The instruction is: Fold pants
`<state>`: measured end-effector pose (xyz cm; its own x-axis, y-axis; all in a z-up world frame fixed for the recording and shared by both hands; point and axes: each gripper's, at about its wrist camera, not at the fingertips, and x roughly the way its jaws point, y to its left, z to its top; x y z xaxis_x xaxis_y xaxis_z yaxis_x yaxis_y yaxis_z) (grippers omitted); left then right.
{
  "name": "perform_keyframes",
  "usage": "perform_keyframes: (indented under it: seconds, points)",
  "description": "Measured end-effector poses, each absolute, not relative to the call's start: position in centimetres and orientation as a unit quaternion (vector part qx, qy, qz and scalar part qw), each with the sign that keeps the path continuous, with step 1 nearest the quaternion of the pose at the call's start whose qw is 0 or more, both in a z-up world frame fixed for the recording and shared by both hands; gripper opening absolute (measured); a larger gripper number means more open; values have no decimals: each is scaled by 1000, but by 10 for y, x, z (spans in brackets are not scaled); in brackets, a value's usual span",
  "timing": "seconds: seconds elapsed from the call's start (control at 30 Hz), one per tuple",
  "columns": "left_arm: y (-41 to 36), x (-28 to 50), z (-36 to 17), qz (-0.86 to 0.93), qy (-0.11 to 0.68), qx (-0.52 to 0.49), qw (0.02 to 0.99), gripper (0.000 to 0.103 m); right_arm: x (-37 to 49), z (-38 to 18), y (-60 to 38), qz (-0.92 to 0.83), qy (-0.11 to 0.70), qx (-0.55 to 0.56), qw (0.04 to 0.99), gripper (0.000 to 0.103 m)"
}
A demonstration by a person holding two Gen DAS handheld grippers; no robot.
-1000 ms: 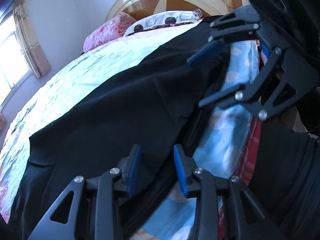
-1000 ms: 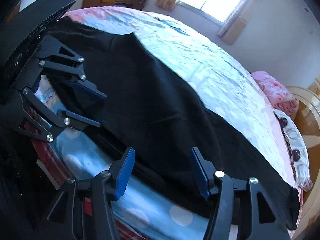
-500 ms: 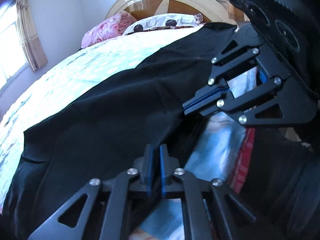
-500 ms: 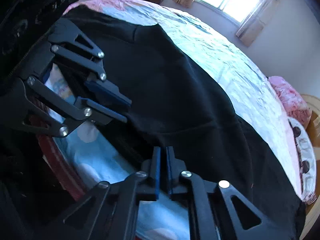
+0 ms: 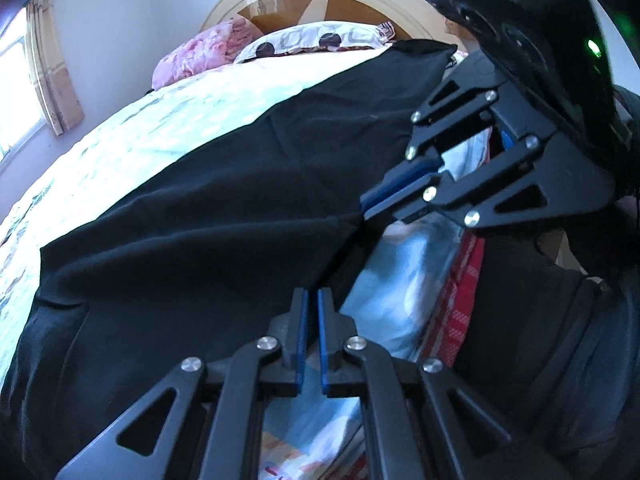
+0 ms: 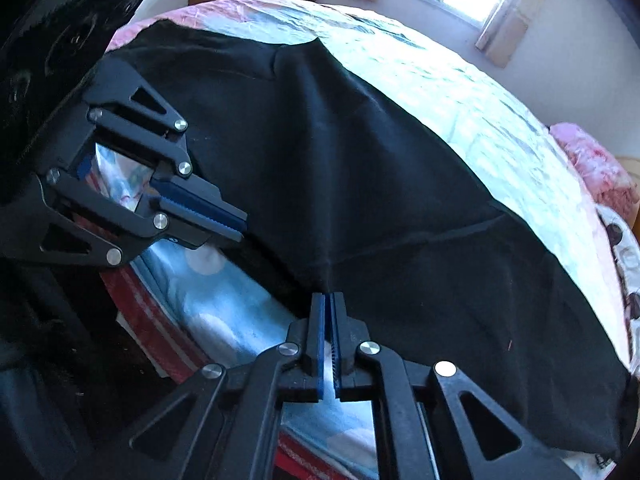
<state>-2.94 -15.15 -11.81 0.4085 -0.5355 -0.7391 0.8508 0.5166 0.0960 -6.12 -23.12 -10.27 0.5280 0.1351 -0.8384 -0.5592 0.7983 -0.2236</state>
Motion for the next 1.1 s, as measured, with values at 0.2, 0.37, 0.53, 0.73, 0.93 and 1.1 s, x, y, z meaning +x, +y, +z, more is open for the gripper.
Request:
perform_keyframes:
  seconds: [0.2, 0.37, 0.53, 0.73, 0.93, 1.1]
  points:
    - [-143, -24, -110, -416, 313, 228, 822, 27, -64, -74, -279, 170, 425, -166, 873, 47]
    - [-140, -18, -127, -420, 338, 213, 815, 27, -42, -76, -330, 73, 438, -126, 887, 47]
    - [-138, -21, -116, -434, 352, 191, 807, 27, -42, -83, -350, 52, 448, -118, 885, 47]
    - [-173, -12, -79, -457, 302, 180, 817, 56, -69, -39, -441, -4, 378, 87, 922, 47]
    - [-227, 14, -78, -470, 304, 177, 809, 57, -108, -36, -557, -133, 335, 262, 895, 47]
    - [-258, 33, -94, -463, 346, 173, 798, 57, -112, -50, -584, -134, 316, 349, 872, 47]
